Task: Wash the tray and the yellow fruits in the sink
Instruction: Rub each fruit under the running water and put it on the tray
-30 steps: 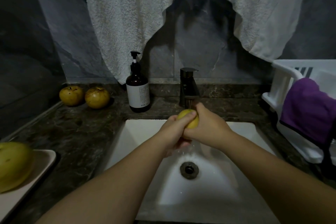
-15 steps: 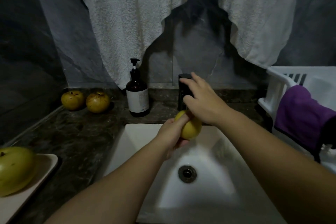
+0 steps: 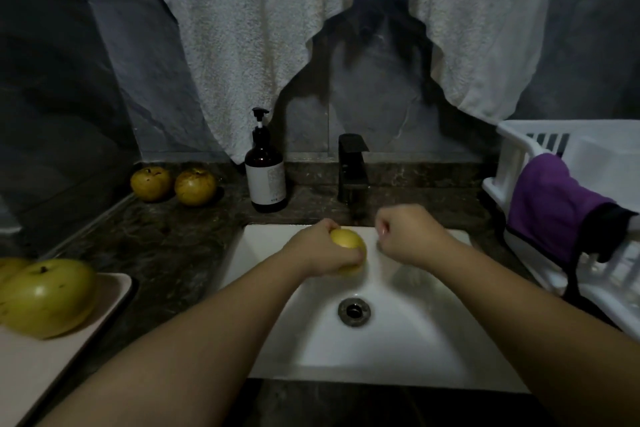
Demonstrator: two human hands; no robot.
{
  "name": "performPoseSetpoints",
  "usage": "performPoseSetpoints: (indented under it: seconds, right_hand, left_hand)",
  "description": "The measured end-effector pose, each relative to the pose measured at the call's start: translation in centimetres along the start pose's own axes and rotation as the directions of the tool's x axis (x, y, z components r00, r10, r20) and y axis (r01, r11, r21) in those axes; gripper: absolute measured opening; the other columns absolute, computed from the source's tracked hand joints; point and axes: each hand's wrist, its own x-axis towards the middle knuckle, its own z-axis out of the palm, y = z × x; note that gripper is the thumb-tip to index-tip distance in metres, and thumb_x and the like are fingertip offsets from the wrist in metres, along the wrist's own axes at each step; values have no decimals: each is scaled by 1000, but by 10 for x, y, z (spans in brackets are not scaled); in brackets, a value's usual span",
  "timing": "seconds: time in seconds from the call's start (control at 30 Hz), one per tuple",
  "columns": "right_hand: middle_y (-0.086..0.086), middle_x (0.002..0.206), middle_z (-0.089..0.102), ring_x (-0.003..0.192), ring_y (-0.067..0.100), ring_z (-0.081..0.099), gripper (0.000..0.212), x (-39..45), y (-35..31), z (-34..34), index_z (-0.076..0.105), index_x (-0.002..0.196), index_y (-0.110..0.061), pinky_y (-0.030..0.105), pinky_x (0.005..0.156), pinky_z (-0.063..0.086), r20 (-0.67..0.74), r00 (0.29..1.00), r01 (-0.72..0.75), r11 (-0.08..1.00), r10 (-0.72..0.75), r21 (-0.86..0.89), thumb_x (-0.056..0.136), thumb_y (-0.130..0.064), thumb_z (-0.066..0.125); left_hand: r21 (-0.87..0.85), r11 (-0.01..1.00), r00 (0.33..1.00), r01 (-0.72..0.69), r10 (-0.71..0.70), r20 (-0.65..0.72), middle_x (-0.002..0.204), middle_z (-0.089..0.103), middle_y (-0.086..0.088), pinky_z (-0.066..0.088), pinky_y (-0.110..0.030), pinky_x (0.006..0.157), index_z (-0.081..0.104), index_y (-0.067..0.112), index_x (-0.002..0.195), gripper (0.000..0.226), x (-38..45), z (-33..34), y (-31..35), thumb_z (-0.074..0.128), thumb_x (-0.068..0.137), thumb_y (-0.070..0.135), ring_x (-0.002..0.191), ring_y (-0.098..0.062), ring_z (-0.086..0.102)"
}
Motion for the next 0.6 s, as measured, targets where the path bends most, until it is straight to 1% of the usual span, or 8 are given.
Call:
performPoseSetpoints:
  seconds: [0.03, 0.1, 0.23, 0.33, 0.37, 0.5, 0.53, 0.6]
  right_hand:
    - [-9, 98, 61, 95, 20, 60, 21, -6, 1, 5, 69, 96, -30, 23, 61, 40, 200, 980, 18, 992, 7, -122, 84, -14, 65]
    - [-7, 119, 55, 106, 18, 56, 46, -13, -1, 10, 63, 124, -35, 24, 70, 43, 463, 885, 74, 967, 49, -242, 83, -19, 73]
    - [-7, 85, 52, 87, 19, 55, 11, -15, -21, 9, 60, 88, -26, 23, 56, 34, 278, 957, 159, 949, -80, -274, 86, -16, 64]
    - [-4, 109, 55, 103, 22, 57, 37, -18, -30, 7, 64, 118, -29, 26, 72, 47, 484, 875, 195, 929, -20, -314, 83, -18, 72]
    - [-5, 111, 54, 96, 18, 57, 43, -19, -33, 3, 62, 122, -30, 26, 71, 46, 506, 863, 174, 940, -2, -293, 83, -19, 74]
    - [-1, 93, 60, 78, 15, 52, 11, -15, -45, -8, 60, 86, -23, 26, 58, 39, 113, 988, 128, 969, -106, -212, 89, -12, 61]
    - [0, 99, 60, 85, 18, 57, 10, -19, -47, -9, 65, 95, -21, 26, 62, 41, 165, 981, 144, 961, -106, -236, 89, -14, 62]
    - [1, 119, 57, 109, 25, 59, 38, -29, -45, -3, 64, 125, -20, 27, 74, 46, 443, 896, 161, 934, -3, -319, 88, -20, 71]
  left_hand:
    - [238, 970, 999, -48, 48, 6, 126, 60, 5, 51, -35, 79, 47, 38, 139, 85, -4, -1, -1, 74, 64, 69, 106, -20, 60]
    - [392, 916, 997, -80, 72, 33, 129, 60, 4, 51, -36, 82, 48, 40, 142, 91, -15, -5, -9, 70, 59, 70, 107, -21, 59]
    - [385, 919, 997, -81, 69, 46, 128, 60, 5, 52, -35, 83, 48, 42, 142, 89, -34, -13, -27, 76, 62, 68, 106, -19, 58]
    - [244, 968, 998, -58, 63, -14, 129, 59, 5, 55, -35, 84, 50, 42, 140, 86, -45, -21, -32, 81, 63, 64, 106, -18, 58]
    - [222, 972, 996, -69, 81, -43, 128, 60, 6, 56, -35, 84, 50, 42, 139, 86, -47, -26, -30, 82, 62, 64, 106, -18, 59]
    - [151, 985, 985, -85, 106, -134, 124, 60, 9, 54, -34, 81, 49, 43, 138, 91, -57, -45, -18, 77, 56, 70, 106, -16, 60]
    - [178, 981, 987, -75, 98, -125, 125, 61, 9, 53, -34, 81, 50, 43, 138, 89, -59, -46, -16, 77, 58, 70, 107, -16, 60]
    - [312, 948, 992, -55, 87, -87, 130, 62, 9, 51, -33, 83, 50, 42, 140, 88, -64, -45, -19, 77, 61, 69, 112, -18, 60]
